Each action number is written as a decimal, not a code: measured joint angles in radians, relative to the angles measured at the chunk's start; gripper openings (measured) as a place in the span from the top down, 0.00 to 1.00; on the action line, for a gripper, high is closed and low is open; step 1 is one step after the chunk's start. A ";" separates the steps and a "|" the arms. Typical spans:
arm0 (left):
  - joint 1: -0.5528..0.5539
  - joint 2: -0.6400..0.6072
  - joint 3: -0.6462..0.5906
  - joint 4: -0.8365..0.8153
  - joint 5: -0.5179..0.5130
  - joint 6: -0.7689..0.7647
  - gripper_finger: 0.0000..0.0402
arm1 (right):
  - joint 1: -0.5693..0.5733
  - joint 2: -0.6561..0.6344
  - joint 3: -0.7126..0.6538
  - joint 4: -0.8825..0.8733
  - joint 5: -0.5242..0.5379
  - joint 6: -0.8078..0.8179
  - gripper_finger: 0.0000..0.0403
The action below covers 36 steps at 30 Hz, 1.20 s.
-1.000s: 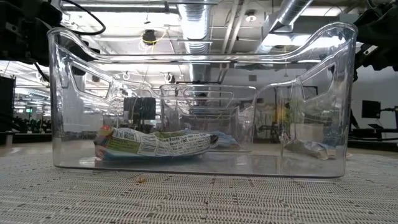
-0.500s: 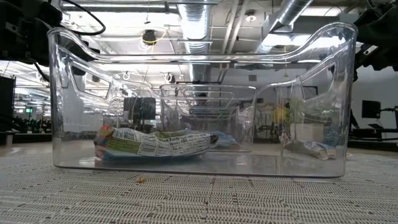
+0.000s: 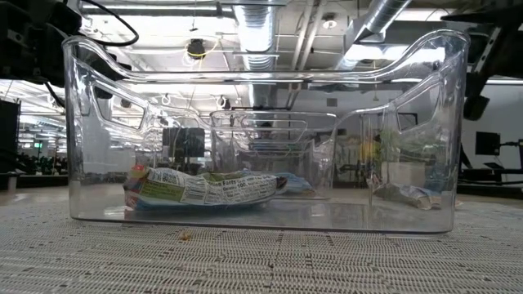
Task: Pick and place Granola Bars by type
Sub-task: Put the yellow granola bar into the top transparent bin
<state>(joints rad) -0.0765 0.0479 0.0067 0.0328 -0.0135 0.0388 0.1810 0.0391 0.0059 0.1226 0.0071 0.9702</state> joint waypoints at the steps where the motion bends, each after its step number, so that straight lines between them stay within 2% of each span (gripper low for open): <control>1: 0.000 0.000 0.000 0.000 0.000 0.001 0.61 | 0.000 0.000 0.000 0.002 0.000 0.048 0.38; 5: 0.000 0.000 0.000 0.000 0.000 0.004 0.61 | 0.000 0.000 0.000 0.002 0.025 0.130 0.38; 10: 0.000 0.000 0.000 0.000 0.000 0.001 0.61 | 0.000 0.000 0.003 -0.035 0.088 0.139 0.38; 13: 0.000 0.000 0.000 0.000 0.000 0.005 0.61 | -0.012 0.019 0.054 -0.177 0.115 0.101 0.38; 16: 0.000 0.000 0.000 0.000 0.000 -0.001 0.61 | -0.046 0.081 0.160 -0.338 0.151 0.054 0.38; 19: 0.000 0.000 0.000 0.000 0.000 0.006 0.61 | -0.097 0.200 0.289 -0.528 0.220 0.047 0.38; 23: 0.000 0.000 0.000 0.000 0.000 -0.001 0.61 | -0.168 0.420 0.442 -0.702 0.287 0.040 0.38; 31: 0.000 0.000 0.000 0.000 0.000 -0.002 0.61 | -0.228 0.816 0.695 -0.706 0.286 -0.093 0.38; 36: 0.000 0.000 0.000 0.000 0.000 0.004 0.61 | -0.264 1.042 0.855 -0.769 0.286 -0.108 0.38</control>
<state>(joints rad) -0.0765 0.0479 0.0067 0.0326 -0.0139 0.0430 -0.0832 1.0815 0.8612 -0.6460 0.2932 0.8626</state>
